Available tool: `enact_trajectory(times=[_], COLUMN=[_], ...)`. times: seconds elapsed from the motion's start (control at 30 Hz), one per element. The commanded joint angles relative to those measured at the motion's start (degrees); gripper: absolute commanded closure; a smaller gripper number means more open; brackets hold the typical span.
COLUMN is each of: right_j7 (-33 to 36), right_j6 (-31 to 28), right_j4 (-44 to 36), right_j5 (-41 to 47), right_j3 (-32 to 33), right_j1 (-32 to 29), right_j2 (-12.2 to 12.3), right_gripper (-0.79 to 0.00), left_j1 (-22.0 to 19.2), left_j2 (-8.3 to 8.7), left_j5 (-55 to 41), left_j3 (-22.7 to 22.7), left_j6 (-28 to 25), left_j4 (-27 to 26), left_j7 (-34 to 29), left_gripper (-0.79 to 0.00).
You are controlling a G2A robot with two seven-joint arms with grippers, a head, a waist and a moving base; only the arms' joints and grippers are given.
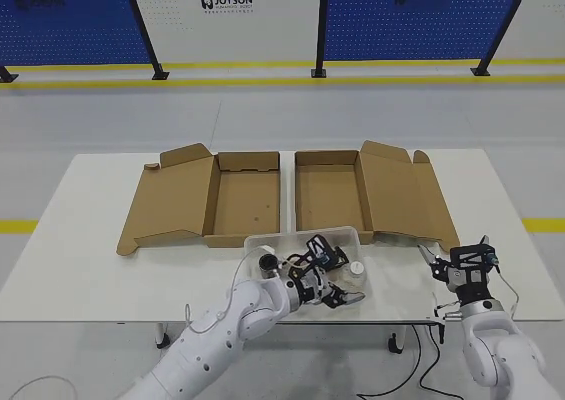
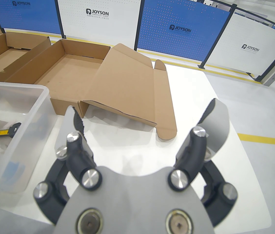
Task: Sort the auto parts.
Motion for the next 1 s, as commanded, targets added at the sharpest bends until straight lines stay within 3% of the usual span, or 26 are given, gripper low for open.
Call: enact_trajectory(times=[0.0,0.4,0.5,0.57,0.67,0.8,0.9,0.97], right_j7=[0.0,0.0,0.0,0.0,0.0,0.0,0.0,0.0], right_j6=[0.0,0.0,0.0,0.0,0.0,0.0,0.0,0.0], right_j4=[0.0,0.0,0.0,0.0,0.0,0.0,0.0,0.0], right_j5=[0.0,0.0,0.0,0.0,0.0,0.0,0.0,0.0], right_j3=[0.0,0.0,0.0,0.0,0.0,0.0,0.0,0.0], right_j1=[0.0,0.0,0.0,0.0,0.0,0.0,0.0,0.0], right_j2=[0.0,0.0,0.0,0.0,0.0,0.0,0.0,0.0], right_gripper=[-0.785,-0.785,-0.785,-0.785,-0.785,-0.785,-0.785,-0.785], left_j1=[-0.6,-4.5,-5.0,-5.2,-5.5,-5.3,-5.2,-5.2], left_j2=[-0.24,-2.25,-2.6,-2.76,-2.95,-3.07,-3.1,-3.12], left_j5=[-0.1,0.0,0.0,0.1,0.7,1.5,2.0,2.7], left_j3=[0.4,3.6,4.0,4.1,4.4,4.4,4.4,4.3], left_j6=[-0.1,-0.3,-0.5,-0.7,-0.9,-1.1,-1.2,-0.9], left_j4=[0.5,4.1,4.9,5.2,5.6,5.7,5.7,5.6], left_j7=[0.0,-0.9,-0.8,-0.7,-0.5,-0.5,-0.4,-0.4], left_gripper=[-0.785,-0.785,-0.76,-0.677,-0.727,-0.708,-0.646,-0.668])
